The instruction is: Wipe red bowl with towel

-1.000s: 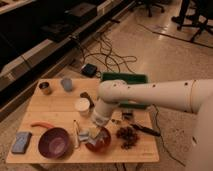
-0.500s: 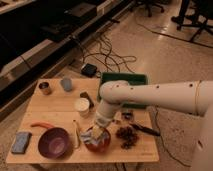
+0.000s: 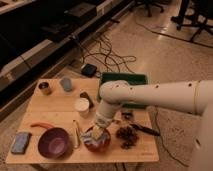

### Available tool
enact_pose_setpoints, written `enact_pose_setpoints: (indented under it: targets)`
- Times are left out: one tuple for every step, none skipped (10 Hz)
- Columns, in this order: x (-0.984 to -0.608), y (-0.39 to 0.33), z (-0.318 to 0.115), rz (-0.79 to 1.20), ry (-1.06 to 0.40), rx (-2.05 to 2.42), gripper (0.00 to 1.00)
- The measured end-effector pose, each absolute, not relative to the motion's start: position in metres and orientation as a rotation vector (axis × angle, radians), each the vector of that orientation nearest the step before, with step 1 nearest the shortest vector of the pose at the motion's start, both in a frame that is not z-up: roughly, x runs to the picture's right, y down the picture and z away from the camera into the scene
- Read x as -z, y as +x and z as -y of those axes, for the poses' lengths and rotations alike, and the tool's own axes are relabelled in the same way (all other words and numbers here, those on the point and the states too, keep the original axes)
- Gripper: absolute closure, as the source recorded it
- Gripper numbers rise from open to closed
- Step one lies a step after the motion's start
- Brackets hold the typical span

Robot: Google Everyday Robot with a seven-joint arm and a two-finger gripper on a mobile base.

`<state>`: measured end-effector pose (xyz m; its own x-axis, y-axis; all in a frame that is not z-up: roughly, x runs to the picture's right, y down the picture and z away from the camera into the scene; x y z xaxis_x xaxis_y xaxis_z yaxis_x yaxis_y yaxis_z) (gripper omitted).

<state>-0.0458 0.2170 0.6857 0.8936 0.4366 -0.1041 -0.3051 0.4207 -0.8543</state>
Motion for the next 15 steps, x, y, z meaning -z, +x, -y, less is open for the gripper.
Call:
enact_pose_setpoints:
  targets:
    - [-0.691,-0.044,-0.227,0.115,-1.044,-0.470,1.00]
    - [-0.694,-0.042,-0.232,0.099,-1.044,-0.475,1.00]
    - [-0.696,-0.042,-0.234,0.081,-1.044,-0.476,1.00]
    - [-0.701,-0.046,-0.238,0.055,-1.041,-0.473,1.00]
    - [-0.703,-0.046,-0.240,0.041,-1.039,-0.474,1.00]
    - [-0.706,-0.045,-0.241,0.028,-1.037,-0.476,1.00]
    - [-0.710,-0.044,-0.243,0.013,-1.037,-0.479,1.00]
    - [-0.713,-0.045,-0.246,0.002,-1.041,-0.478,1.00]
    - [-0.716,-0.045,-0.250,-0.006,-1.046,-0.480,1.00]
    - [-0.717,-0.042,-0.252,-0.014,-1.048,-0.487,1.00]
    - [-0.718,-0.038,-0.255,-0.022,-1.047,-0.501,1.00]
    - [-0.719,-0.031,-0.256,-0.032,-1.046,-0.519,1.00]
    - [-0.720,-0.028,-0.257,-0.037,-1.045,-0.528,1.00]
    - [-0.721,-0.024,-0.256,-0.043,-1.039,-0.543,1.00]
    - [-0.721,-0.020,-0.256,-0.050,-1.036,-0.553,1.00]
